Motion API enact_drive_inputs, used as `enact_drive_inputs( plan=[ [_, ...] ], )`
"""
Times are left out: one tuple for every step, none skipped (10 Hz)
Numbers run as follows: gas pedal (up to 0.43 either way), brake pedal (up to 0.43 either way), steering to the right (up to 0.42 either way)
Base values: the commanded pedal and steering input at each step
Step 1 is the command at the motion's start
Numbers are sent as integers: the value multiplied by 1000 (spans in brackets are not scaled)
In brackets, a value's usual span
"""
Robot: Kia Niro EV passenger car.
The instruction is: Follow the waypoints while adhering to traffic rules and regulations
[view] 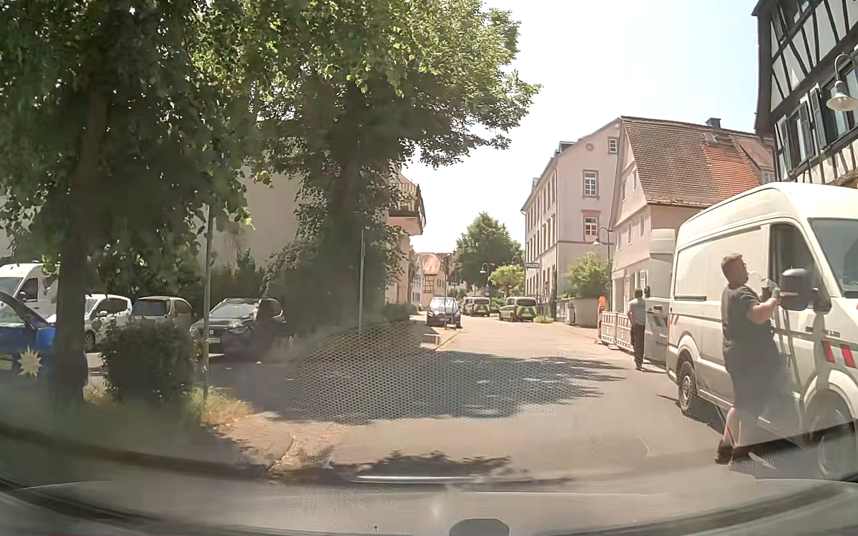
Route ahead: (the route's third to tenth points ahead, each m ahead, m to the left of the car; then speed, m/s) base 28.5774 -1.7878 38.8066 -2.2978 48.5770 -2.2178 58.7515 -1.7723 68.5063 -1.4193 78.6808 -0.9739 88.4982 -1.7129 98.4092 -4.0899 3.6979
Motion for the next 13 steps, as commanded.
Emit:
enact_drive_inputs(
  plan=[
    [79, 0, 64],
    [67, 0, 58],
    [67, 0, 55],
    [67, 0, 54],
    [67, 0, 55],
    [67, 0, 58],
    [67, 0, 61],
    [67, 0, 67],
    [67, 0, 70],
    [67, 0, 70],
    [67, 0, 70],
    [67, 0, 68],
    [67, 0, 65]
  ],
)
